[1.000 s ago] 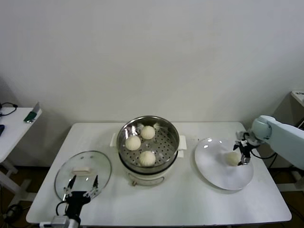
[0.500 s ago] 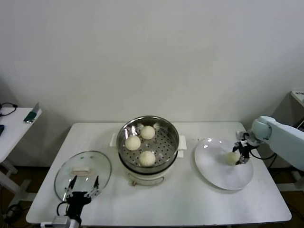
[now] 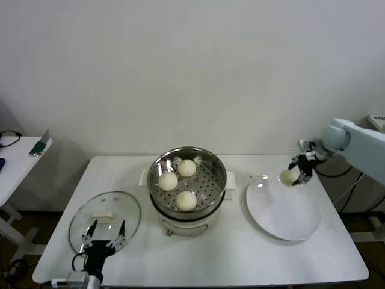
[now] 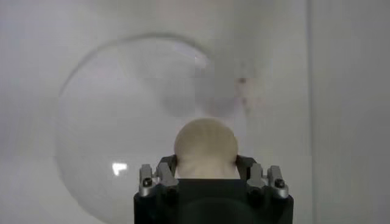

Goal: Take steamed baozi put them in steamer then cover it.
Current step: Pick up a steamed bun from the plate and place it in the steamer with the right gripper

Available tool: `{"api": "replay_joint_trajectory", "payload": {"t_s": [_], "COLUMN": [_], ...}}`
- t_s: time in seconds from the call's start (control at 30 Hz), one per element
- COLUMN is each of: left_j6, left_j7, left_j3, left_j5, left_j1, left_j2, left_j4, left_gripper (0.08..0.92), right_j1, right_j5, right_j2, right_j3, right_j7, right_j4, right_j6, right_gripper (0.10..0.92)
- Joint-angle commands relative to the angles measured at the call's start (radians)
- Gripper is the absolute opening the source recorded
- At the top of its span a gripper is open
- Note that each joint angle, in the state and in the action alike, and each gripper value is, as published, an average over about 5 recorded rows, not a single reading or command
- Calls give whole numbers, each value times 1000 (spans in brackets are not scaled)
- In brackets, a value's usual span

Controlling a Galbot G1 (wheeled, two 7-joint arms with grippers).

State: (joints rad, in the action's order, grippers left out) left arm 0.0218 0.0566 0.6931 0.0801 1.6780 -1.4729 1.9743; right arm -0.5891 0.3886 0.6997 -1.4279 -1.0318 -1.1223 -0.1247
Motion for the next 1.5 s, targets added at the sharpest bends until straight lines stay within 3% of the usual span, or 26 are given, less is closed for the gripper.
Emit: {"api": "replay_joint_trajectory", "payload": {"t_s": [0.03,0.3,0.63,0.93,1.5], "left_j6": [2,5,2,-1,5], "left_j7": [0,-4,-7,-7,-7], "left_j3": [-2,8,25,25,32], "left_j5": [2,16,41,48,60], "left_j1": [-3,-3,2,-3,-2], "left_j2": [4,13,28,30,31], "left_j4": [4,13,18,13,14], "left_gripper": [823,823,823,823,823], "right_j1": [-476,-407,-253,-141,-82], "right_j5": [378,482,407,252,230], "right_j2": [117,293,468,476,481], "right_j3": [-241,-183,-208,-227,-203], "right_j7": [49,180,256,267,298], "right_j4": [-345,-471,-329,-261,-249], "right_j6": [-115,-210,-255,-255,-275], "right_gripper": [653,653,653,653,654]}}
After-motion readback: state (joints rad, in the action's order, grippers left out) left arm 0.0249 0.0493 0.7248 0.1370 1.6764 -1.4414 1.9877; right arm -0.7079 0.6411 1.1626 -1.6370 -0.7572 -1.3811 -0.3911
